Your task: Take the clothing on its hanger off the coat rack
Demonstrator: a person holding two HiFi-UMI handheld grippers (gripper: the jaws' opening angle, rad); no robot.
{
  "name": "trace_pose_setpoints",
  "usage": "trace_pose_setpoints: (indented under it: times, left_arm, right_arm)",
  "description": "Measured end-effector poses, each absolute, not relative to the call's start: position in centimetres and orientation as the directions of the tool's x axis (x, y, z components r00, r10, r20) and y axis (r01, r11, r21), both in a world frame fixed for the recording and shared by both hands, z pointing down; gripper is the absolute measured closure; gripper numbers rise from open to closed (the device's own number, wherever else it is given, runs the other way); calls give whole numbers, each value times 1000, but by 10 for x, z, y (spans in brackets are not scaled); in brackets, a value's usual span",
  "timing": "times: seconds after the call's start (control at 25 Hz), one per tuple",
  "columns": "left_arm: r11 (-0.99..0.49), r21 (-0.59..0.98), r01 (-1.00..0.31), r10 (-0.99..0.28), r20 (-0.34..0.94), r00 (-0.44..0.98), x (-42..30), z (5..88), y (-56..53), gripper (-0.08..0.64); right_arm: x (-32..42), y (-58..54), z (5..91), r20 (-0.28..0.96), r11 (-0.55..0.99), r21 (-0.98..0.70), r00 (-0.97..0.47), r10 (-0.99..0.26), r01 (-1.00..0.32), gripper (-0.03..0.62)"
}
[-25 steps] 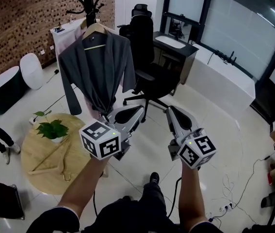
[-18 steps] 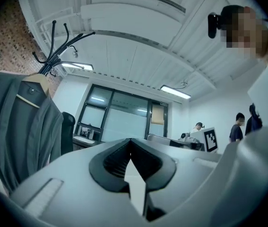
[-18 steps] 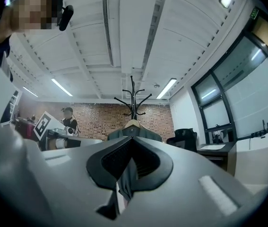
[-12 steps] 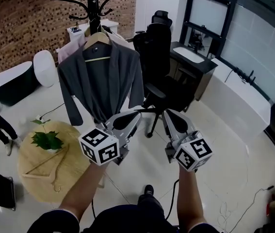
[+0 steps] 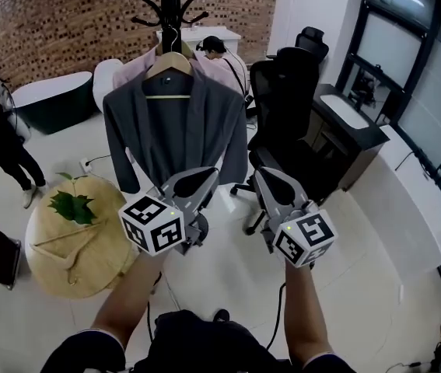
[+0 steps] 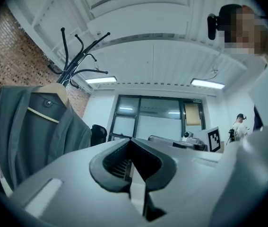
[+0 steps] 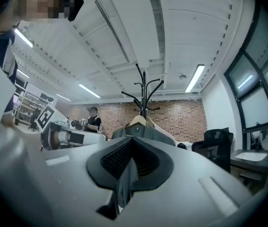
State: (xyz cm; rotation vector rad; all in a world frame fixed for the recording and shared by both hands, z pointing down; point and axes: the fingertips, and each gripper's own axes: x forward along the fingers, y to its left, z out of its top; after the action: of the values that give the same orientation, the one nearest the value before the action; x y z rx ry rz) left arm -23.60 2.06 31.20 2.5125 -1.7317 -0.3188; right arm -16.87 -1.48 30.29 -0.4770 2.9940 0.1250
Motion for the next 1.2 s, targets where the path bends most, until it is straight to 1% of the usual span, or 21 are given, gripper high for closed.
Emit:
trace_pose_setpoints:
  times: [0.2, 0.44, 0.72, 1.0, 1.2]
  left_arm:
    - [-260, 161, -952, -964, -101, 247, -249, 310, 9, 555]
    - [-200, 136, -970, -978, -84, 189, -266, 309, 3, 555]
    - [-176, 149, -973, -981, -108, 161, -305, 306, -22, 555]
    - [-158, 134, -978, -981, -139, 139, -354, 299, -50, 555]
    - [-138, 115, -984, -985, -117, 124, -380, 297, -67, 555]
  right_arm:
    - [-189, -29, 306, -103, 974, 97, -976, -193, -203, 591]
    - [-209, -42, 307, -114, 983, 98, -983, -145, -156, 591]
    - [-253, -72, 295, -110, 980, 145, -986, -124, -139, 591]
    - [-306, -110, 274, -128, 961, 232, -984, -122, -149, 591]
    - [-334, -137, 264, -139, 951, 257, -980, -140, -173, 590]
